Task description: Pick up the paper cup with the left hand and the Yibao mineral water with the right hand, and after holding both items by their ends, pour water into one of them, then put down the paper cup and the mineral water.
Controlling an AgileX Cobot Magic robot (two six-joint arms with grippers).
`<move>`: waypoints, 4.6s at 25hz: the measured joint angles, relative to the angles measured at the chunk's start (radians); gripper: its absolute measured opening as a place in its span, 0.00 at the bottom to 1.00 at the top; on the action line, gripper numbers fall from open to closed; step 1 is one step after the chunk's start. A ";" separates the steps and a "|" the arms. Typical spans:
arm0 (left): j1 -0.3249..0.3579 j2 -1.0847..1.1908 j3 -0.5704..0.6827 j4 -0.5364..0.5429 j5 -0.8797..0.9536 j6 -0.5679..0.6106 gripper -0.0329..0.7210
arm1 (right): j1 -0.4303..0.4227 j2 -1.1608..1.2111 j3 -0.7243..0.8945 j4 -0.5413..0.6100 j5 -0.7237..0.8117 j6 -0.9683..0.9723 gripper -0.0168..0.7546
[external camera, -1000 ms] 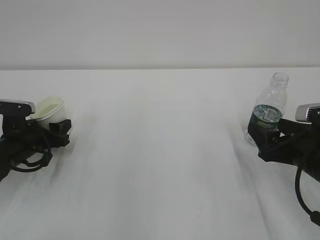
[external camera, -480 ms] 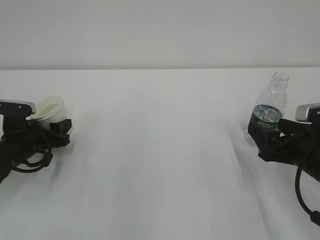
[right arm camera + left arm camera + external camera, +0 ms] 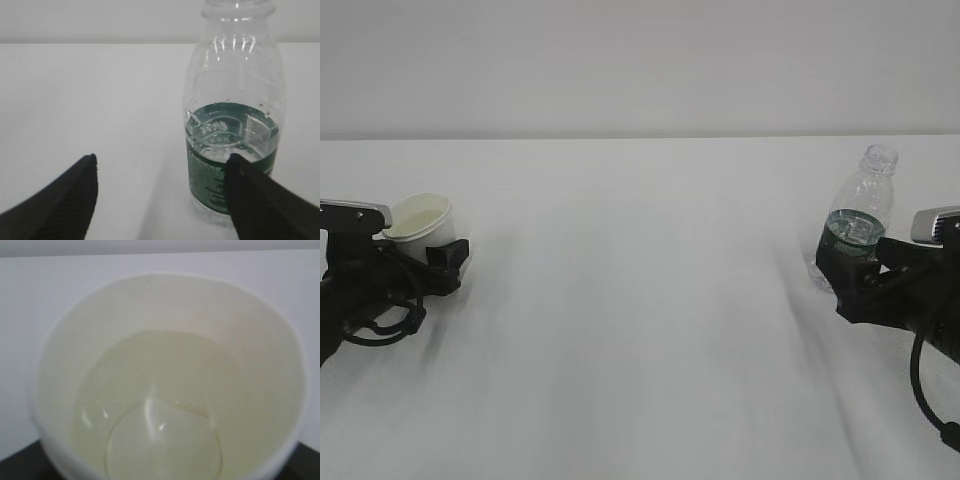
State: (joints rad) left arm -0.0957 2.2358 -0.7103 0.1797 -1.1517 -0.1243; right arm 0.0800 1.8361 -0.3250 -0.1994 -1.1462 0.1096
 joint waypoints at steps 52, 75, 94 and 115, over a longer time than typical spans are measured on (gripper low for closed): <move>0.000 -0.152 0.160 -0.018 0.002 0.018 0.78 | 0.000 0.000 0.000 -0.004 -0.002 0.013 0.79; 0.000 -0.247 0.258 -0.042 0.002 0.044 0.78 | 0.000 0.000 0.000 -0.008 -0.002 0.025 0.79; 0.000 -0.357 0.266 -0.042 0.002 0.045 0.78 | 0.000 -0.019 0.000 -0.033 -0.002 0.059 0.79; 0.000 -0.507 0.266 -0.039 0.080 0.052 0.76 | 0.000 -0.169 0.010 0.143 0.121 -0.053 0.79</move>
State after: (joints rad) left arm -0.0957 1.7293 -0.4441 0.1409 -1.0712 -0.0719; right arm 0.0800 1.6667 -0.3153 -0.0565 -1.0252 0.0565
